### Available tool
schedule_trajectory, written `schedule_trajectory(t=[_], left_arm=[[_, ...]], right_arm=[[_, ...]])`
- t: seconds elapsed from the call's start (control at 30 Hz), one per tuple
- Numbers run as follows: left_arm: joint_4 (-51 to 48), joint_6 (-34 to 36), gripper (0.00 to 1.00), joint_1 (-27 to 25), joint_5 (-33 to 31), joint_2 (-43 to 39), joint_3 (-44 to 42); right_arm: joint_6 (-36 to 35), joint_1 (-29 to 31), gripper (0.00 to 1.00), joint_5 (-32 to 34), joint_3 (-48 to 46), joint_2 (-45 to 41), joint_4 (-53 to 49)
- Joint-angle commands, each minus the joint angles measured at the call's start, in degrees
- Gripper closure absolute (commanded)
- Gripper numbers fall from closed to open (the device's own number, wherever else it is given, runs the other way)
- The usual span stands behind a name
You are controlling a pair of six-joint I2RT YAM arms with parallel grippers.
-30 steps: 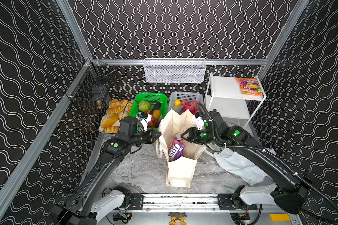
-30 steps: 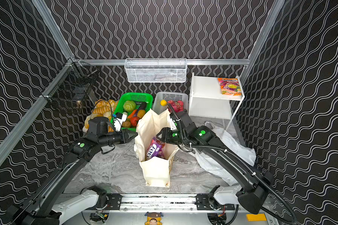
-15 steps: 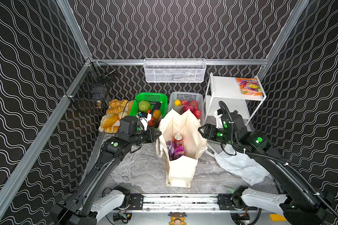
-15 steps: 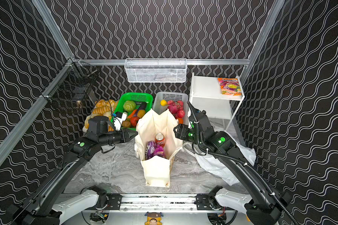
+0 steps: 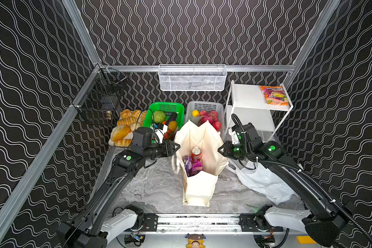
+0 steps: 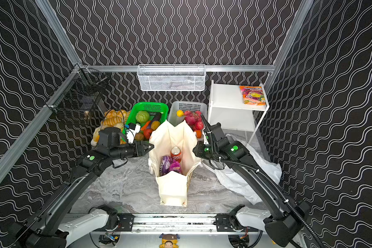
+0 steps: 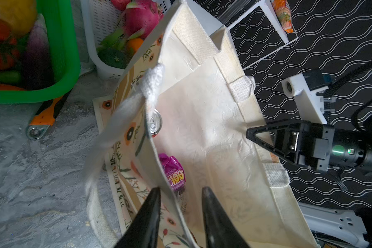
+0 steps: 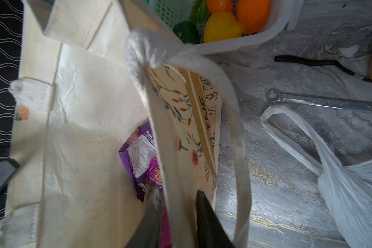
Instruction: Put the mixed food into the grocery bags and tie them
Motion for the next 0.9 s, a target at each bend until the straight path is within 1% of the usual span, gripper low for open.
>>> schedule_trajectory(t=[0.0, 0.07, 0.13, 0.17, 0.23, 0.3, 0.4, 0.53, 0.63, 0.77, 0.87], left_arm=[[1.96, -0.21, 0.64, 0.05, 1.78, 0.35, -0.19], [2.10, -0.23, 0.70, 0.00, 2.17, 0.48, -0.18], [1.98, -0.42, 0.79, 0.03, 1.79, 0.45, 0.03], [1.96, -0.73, 0.84, 0.03, 1.34, 0.36, 0.02], [2.93, -1.28, 0.95, 0.05, 1.32, -0.27, -0.26], [4.08, -1.72, 1.00, 0.05, 1.77, -0.66, -0.46], [3.90, -0.54, 1.00, 0.05, 2.62, -1.34, -0.58], [1.44, 1.38, 1.00, 0.05, 3.48, -4.03, -0.67], [1.84, 0.99, 1.00, 0.04, 3.67, -5.98, 0.39], [1.27, 0.87, 1.00, 0.00, 0.32, -8.39, 1.44], [-0.25, 1.44, 1.00, 0.03, -3.34, -9.43, 2.65]], right_arm=[[-0.62, 0.08, 0.83, -1.44, -0.56, -0.20, 1.76], [-0.68, 0.08, 0.90, -1.76, -0.81, -0.31, 2.27], [-0.76, 0.08, 0.97, -1.89, -0.92, -0.63, 2.81], [-0.89, 0.03, 1.00, -1.73, -0.92, -0.77, 3.02], [-1.17, 0.08, 1.00, -2.01, -0.79, -1.24, 3.38], [-1.48, 0.09, 1.00, -2.74, -0.74, -1.89, 3.72], [-2.01, 0.11, 1.00, -4.74, -0.67, -2.86, 4.07], [-3.08, 0.26, 1.00, -9.56, -0.14, -4.19, 4.74], [-3.22, 0.31, 1.00, -12.15, 0.55, -5.20, 5.76], [-3.09, 0.74, 1.00, -14.53, 1.60, -5.96, 6.85], [-3.20, 0.85, 1.00, -17.73, 1.50, -6.26, 8.20]])
